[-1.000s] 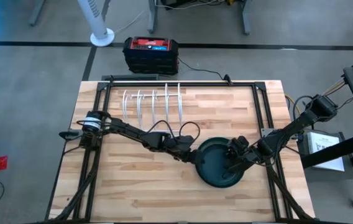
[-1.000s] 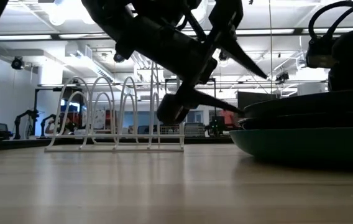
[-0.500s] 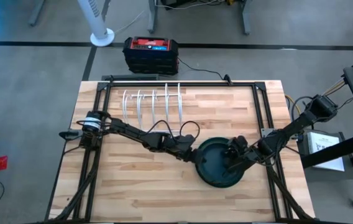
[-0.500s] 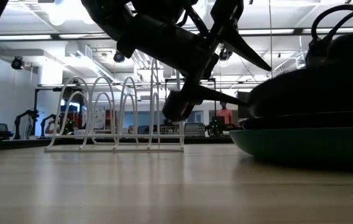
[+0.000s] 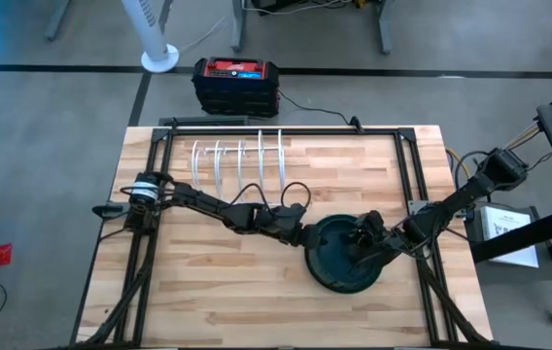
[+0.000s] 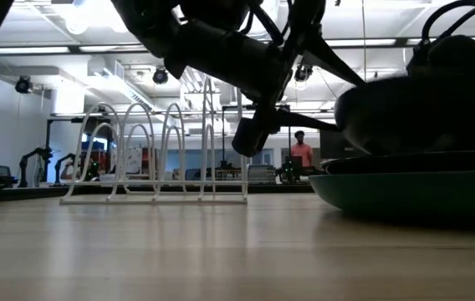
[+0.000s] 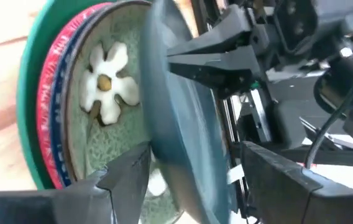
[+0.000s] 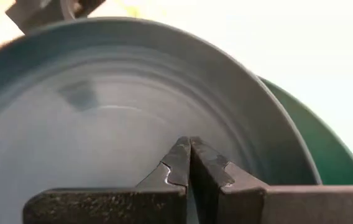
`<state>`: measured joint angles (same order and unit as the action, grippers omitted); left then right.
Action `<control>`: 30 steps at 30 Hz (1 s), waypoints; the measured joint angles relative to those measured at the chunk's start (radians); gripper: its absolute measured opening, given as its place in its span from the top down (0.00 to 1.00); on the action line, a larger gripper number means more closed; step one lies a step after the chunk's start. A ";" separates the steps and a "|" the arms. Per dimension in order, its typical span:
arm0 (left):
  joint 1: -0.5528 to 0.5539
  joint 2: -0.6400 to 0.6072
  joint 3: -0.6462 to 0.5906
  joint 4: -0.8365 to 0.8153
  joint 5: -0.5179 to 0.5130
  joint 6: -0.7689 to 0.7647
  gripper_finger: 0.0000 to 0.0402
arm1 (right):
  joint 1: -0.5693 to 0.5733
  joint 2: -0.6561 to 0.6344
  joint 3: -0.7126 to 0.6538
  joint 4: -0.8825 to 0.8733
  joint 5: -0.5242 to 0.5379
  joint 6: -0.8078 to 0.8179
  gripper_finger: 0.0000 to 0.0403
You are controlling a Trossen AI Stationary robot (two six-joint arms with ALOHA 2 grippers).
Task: Sort dishes
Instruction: Put the dark blue plate into the white dish rack
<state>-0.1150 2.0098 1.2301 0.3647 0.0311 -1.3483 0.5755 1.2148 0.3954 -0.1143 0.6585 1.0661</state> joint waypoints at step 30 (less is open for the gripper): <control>0.012 0.082 0.081 -0.104 0.029 0.000 0.95 | 0.001 -0.001 -0.008 0.048 0.035 -0.039 1.00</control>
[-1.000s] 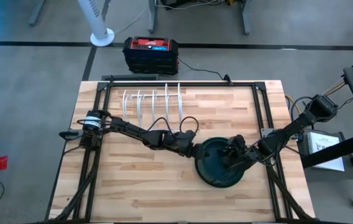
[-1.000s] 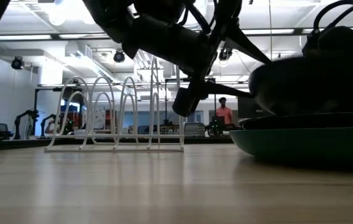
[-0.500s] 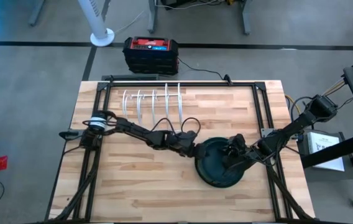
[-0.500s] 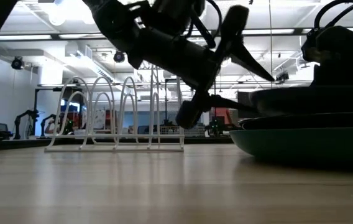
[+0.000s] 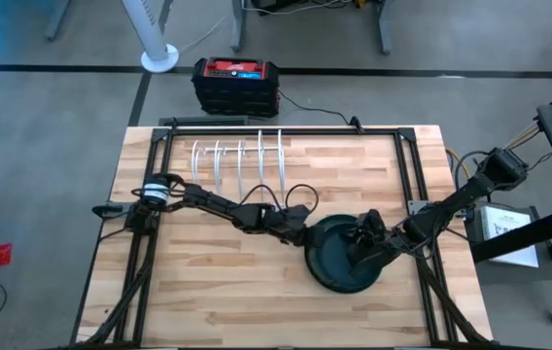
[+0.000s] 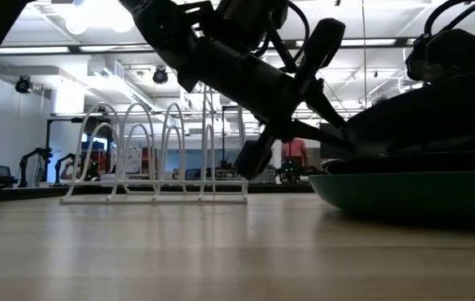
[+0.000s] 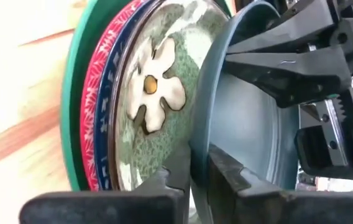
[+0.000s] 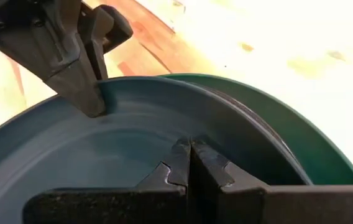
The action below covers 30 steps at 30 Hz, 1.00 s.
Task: Sort dishes
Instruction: Put the dark blue plate into the white dish rack
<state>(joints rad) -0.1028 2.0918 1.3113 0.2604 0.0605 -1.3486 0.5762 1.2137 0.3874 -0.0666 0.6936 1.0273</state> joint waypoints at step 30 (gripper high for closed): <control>-0.084 -0.481 0.003 -0.618 -0.664 0.302 1.00 | 0.028 -0.465 0.082 0.002 0.130 -0.440 1.00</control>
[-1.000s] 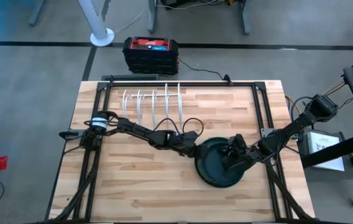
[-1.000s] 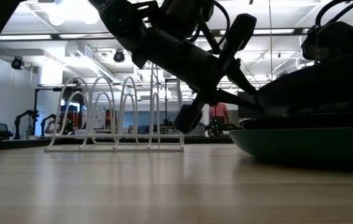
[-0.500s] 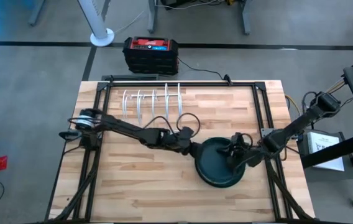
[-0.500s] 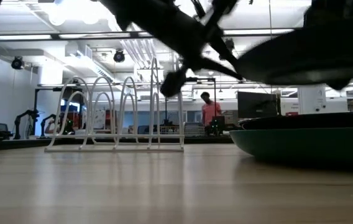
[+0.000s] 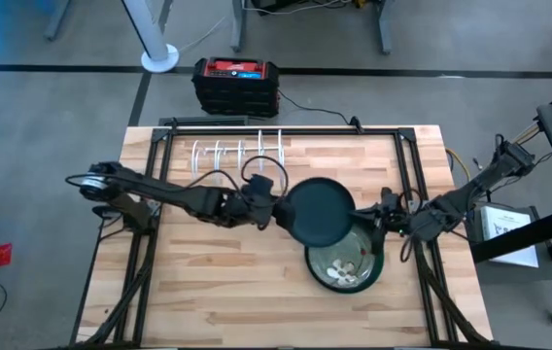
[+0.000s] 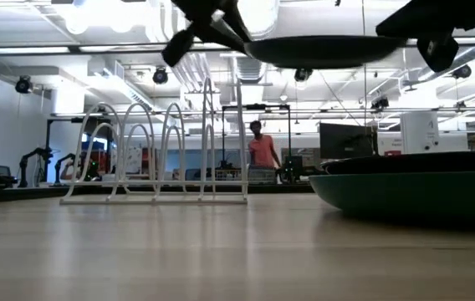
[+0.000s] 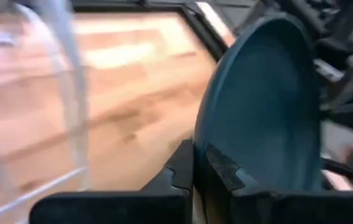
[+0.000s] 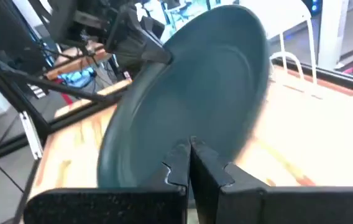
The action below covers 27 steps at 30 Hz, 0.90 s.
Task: Sort dishes
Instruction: Put the dark blue plate into the white dish rack
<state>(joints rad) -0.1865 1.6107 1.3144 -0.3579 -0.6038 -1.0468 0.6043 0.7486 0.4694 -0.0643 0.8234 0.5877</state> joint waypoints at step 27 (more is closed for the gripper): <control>-0.143 -0.324 -0.001 -0.281 -0.966 0.746 1.00 | -0.002 0.115 -0.002 -0.006 0.068 0.047 1.00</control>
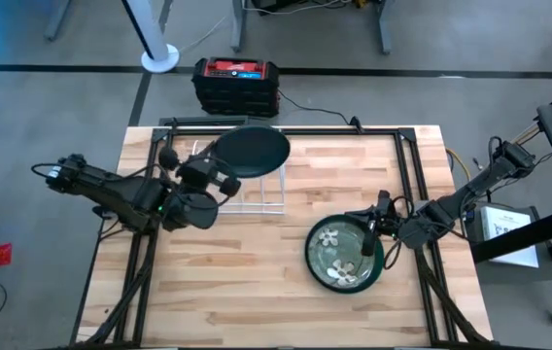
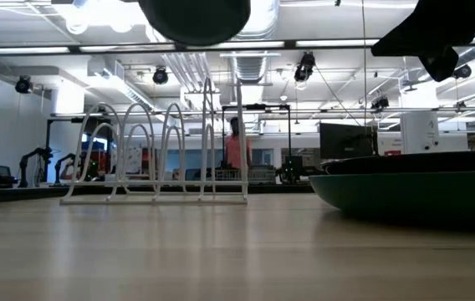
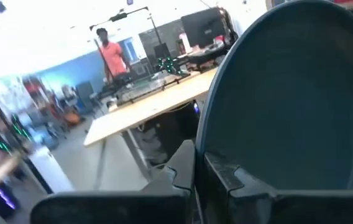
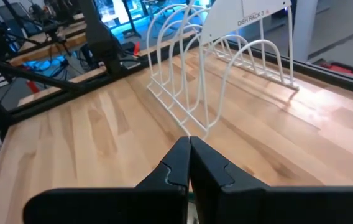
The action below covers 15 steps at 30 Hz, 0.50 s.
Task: Sort dishes
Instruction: Put the dark blue plate into the white dish rack
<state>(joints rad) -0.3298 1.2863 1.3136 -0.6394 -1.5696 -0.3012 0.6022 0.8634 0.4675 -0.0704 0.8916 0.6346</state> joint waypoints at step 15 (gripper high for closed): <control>-0.001 -0.021 0.015 -0.020 -0.001 0.498 1.00 | -0.001 -0.012 0.000 0.001 -0.001 -0.004 1.00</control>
<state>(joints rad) -0.3304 1.2658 1.3288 -0.6589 -1.5705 0.1964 0.6014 0.8514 0.4675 -0.0691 0.8906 0.6301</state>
